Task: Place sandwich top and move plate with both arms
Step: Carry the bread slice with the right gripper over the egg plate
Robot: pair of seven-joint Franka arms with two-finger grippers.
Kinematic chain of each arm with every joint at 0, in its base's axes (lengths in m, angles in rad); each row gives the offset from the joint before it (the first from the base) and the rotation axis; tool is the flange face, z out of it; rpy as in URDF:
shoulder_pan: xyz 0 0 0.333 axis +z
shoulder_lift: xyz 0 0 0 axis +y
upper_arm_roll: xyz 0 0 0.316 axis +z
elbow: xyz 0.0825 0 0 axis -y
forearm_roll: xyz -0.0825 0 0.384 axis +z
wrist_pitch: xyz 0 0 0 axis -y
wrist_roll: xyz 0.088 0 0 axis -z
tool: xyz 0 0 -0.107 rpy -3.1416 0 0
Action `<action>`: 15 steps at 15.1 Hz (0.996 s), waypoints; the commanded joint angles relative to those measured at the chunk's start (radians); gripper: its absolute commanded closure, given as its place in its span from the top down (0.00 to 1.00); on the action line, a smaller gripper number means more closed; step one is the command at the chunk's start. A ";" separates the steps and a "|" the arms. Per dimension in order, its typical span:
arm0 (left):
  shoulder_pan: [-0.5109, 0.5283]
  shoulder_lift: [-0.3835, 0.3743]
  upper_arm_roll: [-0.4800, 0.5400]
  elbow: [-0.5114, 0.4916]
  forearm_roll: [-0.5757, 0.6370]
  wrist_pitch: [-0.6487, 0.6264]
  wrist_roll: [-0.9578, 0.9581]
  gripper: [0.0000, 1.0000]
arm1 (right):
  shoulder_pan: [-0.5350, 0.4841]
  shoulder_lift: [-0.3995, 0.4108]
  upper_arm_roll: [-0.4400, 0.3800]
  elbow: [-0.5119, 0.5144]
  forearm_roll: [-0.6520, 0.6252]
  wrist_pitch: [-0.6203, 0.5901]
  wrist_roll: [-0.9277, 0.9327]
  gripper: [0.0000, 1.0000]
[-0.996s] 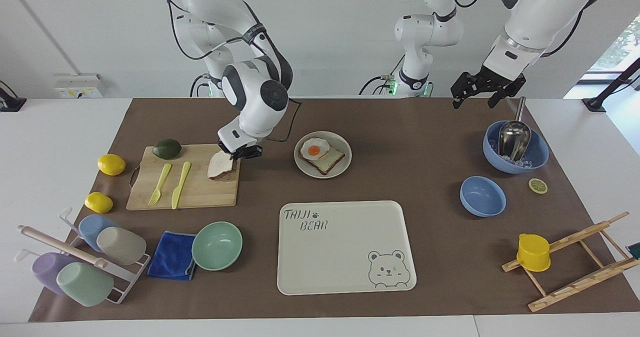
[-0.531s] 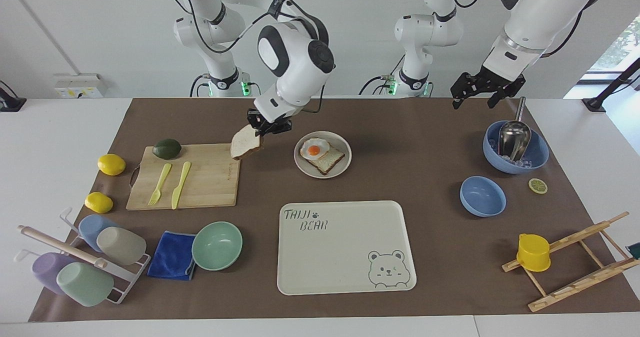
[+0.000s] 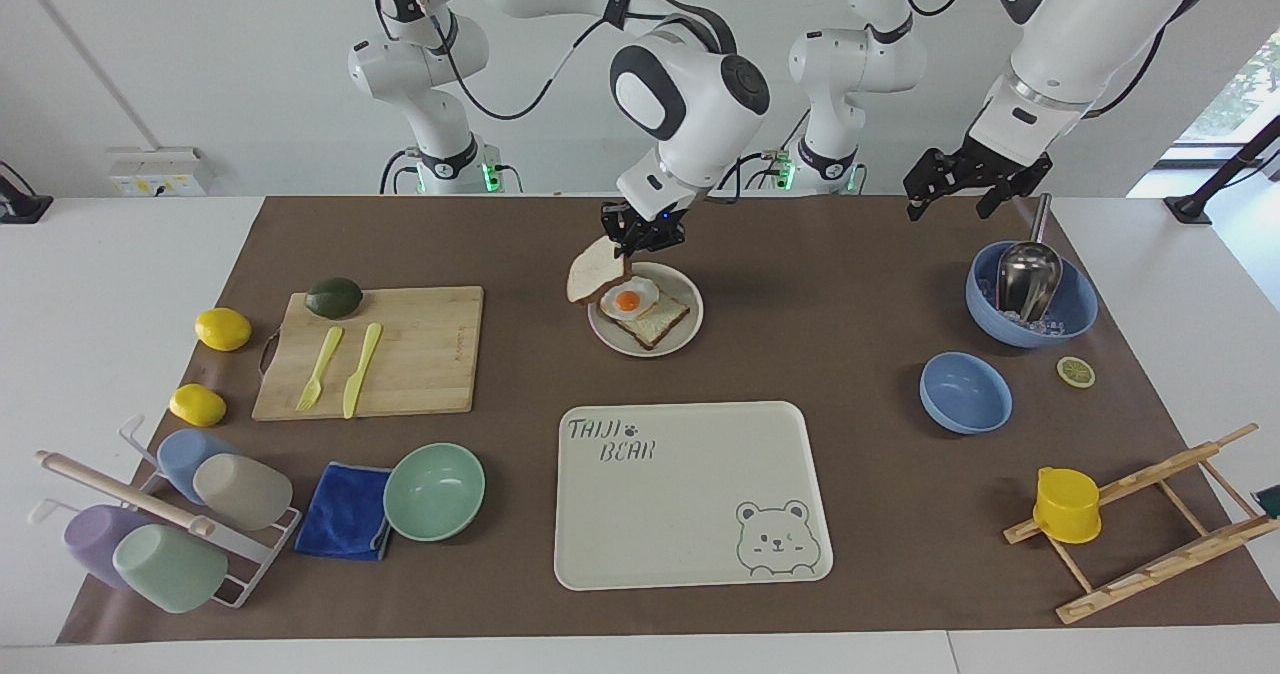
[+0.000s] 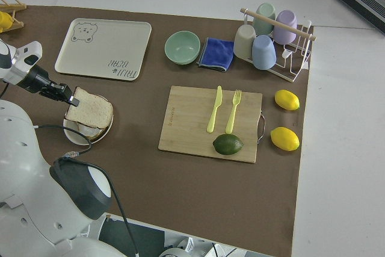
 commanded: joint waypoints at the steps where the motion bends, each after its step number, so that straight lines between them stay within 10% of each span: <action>1: 0.020 -0.049 -0.008 -0.075 -0.005 0.051 0.005 1.00 | -0.004 0.044 0.000 0.032 0.029 0.045 0.053 0.00; 15: 0.033 -0.077 -0.007 -0.134 -0.005 0.079 0.006 1.00 | -0.047 0.026 -0.005 -0.090 0.104 0.243 0.098 0.00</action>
